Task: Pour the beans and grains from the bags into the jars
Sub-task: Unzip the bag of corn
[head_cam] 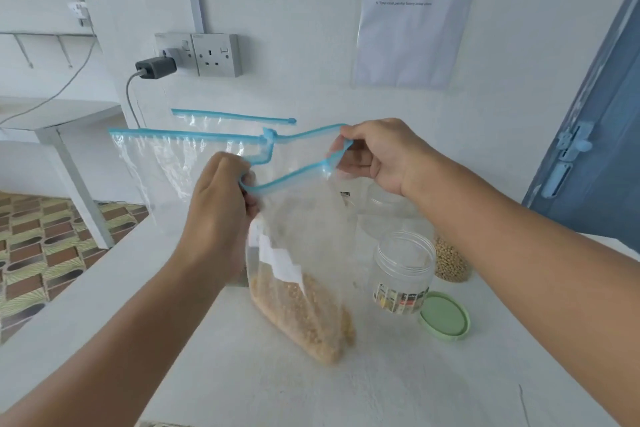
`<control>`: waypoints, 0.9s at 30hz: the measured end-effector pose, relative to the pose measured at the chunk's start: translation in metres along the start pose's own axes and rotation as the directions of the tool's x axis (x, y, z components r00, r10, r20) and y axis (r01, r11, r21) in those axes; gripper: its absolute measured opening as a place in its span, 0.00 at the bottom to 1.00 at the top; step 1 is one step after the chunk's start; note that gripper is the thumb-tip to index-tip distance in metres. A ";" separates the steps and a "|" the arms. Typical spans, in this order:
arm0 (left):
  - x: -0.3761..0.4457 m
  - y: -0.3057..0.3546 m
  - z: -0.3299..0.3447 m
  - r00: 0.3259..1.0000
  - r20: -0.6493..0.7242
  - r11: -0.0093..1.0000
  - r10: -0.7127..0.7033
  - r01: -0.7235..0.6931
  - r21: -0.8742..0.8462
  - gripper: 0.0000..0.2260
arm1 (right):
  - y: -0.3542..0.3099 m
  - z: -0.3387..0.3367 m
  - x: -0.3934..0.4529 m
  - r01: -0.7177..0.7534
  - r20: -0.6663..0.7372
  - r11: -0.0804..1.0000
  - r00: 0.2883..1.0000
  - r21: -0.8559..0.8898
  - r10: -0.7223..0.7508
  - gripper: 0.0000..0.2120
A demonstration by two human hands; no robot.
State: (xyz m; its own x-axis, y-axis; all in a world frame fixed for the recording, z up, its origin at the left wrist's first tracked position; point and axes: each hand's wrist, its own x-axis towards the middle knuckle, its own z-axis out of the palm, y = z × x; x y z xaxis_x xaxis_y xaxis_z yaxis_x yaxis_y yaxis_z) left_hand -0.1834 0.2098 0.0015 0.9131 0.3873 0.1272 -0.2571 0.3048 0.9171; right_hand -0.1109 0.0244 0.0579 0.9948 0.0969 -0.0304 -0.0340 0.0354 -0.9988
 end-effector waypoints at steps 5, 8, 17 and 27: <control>0.020 0.008 0.009 0.999 0.045 0.996 0.017 -0.013 -0.086 0.12 | -0.002 -0.020 0.004 0.002 -0.059 1.000 0.998 0.026 -0.001 0.08; 0.017 -0.012 0.012 0.991 0.131 1.000 -0.017 0.015 0.015 0.13 | 0.009 -0.028 0.002 -0.024 0.025 0.977 0.999 -0.212 0.030 0.09; 0.008 -0.036 0.004 0.910 0.415 0.994 0.013 -0.055 0.091 0.10 | -0.001 -0.022 -0.010 0.132 0.135 0.773 0.989 -0.621 -0.060 0.16; -0.008 -0.045 -0.010 0.831 0.556 0.971 -0.010 -0.125 0.205 0.08 | -0.020 0.006 -0.015 0.436 0.569 0.571 0.819 -0.696 0.068 0.20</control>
State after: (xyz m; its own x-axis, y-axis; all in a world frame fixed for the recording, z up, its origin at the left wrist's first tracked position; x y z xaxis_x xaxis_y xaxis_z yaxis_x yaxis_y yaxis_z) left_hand -0.1818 0.2015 -0.0448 0.9375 -0.1646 0.3065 -0.2989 0.0696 0.9517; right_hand -0.1257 0.0285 0.0782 0.7583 0.6480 -0.0712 0.4809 -0.6298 -0.6100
